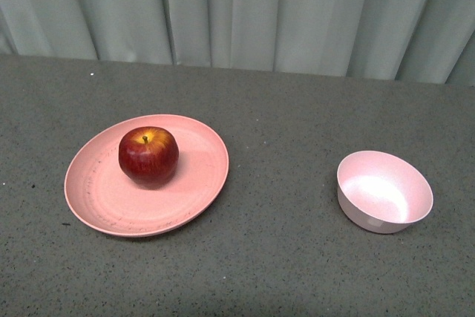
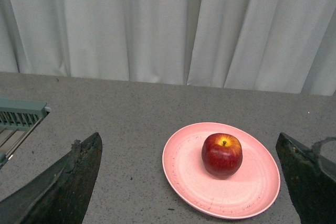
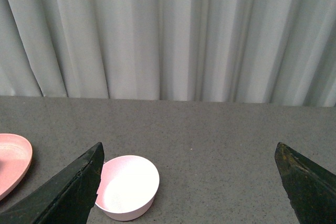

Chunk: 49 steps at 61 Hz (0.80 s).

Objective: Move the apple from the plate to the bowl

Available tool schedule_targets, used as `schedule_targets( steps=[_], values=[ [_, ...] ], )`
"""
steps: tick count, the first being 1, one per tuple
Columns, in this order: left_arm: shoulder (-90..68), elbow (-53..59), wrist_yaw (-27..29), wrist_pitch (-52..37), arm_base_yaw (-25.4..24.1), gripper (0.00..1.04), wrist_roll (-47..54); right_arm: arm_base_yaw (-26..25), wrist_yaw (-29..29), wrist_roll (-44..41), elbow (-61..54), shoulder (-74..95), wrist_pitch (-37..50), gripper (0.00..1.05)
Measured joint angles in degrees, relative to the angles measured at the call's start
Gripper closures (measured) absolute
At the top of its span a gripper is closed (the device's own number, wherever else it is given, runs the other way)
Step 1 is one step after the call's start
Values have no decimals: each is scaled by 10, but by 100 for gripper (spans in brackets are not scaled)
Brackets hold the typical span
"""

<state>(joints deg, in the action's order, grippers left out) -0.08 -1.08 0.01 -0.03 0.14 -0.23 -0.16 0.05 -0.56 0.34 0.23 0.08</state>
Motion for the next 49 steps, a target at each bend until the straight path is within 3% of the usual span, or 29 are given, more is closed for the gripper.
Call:
schedule_targets(
  steps=[49],
  values=[
    [0, 0, 0, 0, 0, 7, 0, 0, 0, 0, 0, 0, 0, 9]
  ],
)
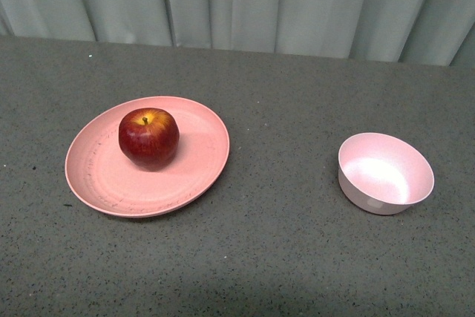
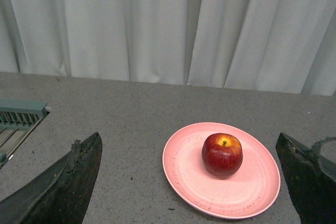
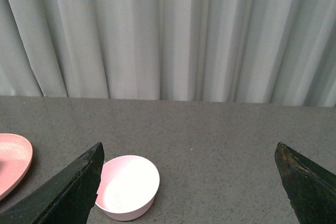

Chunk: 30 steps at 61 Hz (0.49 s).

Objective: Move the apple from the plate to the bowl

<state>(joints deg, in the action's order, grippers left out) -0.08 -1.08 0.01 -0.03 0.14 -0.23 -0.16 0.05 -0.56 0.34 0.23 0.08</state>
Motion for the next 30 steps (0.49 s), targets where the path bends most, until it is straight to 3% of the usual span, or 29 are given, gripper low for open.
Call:
schedule_targets(
  steps=[30],
  values=[
    [0, 0, 0, 0, 0, 7, 0, 0, 0, 0, 0, 0, 0, 9]
  ],
)
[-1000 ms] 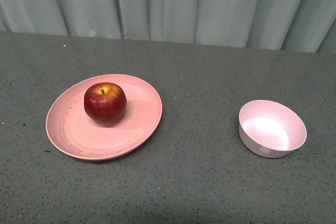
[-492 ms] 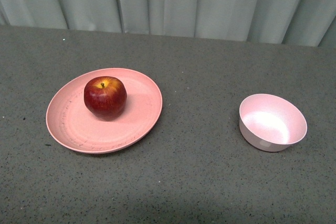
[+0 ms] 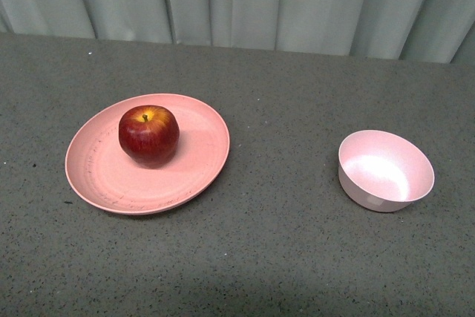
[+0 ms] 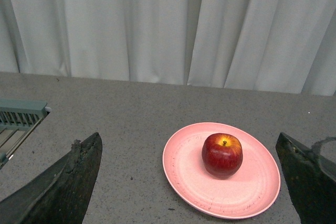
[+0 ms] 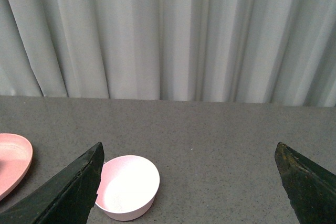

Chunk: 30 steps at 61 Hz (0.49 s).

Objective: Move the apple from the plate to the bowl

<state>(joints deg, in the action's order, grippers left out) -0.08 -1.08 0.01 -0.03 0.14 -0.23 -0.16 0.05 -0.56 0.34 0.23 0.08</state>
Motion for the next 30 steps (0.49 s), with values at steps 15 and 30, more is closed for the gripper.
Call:
schedule_targets(
  steps=[15, 30],
  values=[
    [0, 0, 0, 0, 0, 7, 0, 0, 0, 0, 0, 0, 0, 9],
    [0, 0, 0, 0, 0, 7, 0, 0, 0, 0, 0, 0, 0, 9]
  ],
)
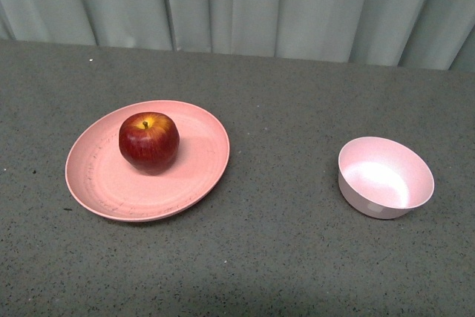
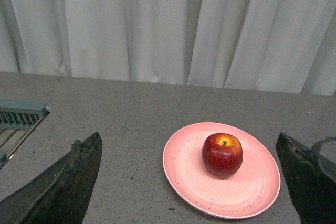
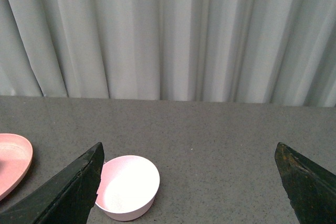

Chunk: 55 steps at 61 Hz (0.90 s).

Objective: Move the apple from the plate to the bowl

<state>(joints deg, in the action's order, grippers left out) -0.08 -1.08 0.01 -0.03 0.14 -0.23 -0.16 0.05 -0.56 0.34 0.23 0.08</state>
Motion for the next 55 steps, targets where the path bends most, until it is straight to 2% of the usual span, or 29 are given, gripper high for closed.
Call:
schedule_targets(
  steps=[17, 21, 22, 23, 26, 31, 40, 50, 55],
  values=[
    [0, 0, 0, 0, 0, 7, 0, 0, 0, 0, 0, 0, 0, 9],
    [0, 0, 0, 0, 0, 7, 0, 27, -77, -11, 4, 21, -3, 9],
    [0, 0, 0, 0, 0, 7, 0, 41, -132, -14, 9, 42, -2, 9],
    [0, 0, 1, 0, 0, 7, 0, 48, -157, -16, 12, 58, 3, 9],
    [0, 0, 1, 0, 0, 7, 0, 55, -181, -28, 21, 120, 36, 9],
    [0, 0, 0, 0, 0, 7, 0, 45, -128, -37, 55, 255, 121, 9],
    [0, 0, 0, 0, 0, 7, 0, 45, -63, -61, 136, 465, 191, 9],
    [0, 0, 0, 0, 0, 7, 0, 59, -5, -83, 237, 689, 175, 9],
    [0, 0, 0, 0, 0, 7, 0, 72, -4, -85, 290, 778, 159, 9]
  ],
)
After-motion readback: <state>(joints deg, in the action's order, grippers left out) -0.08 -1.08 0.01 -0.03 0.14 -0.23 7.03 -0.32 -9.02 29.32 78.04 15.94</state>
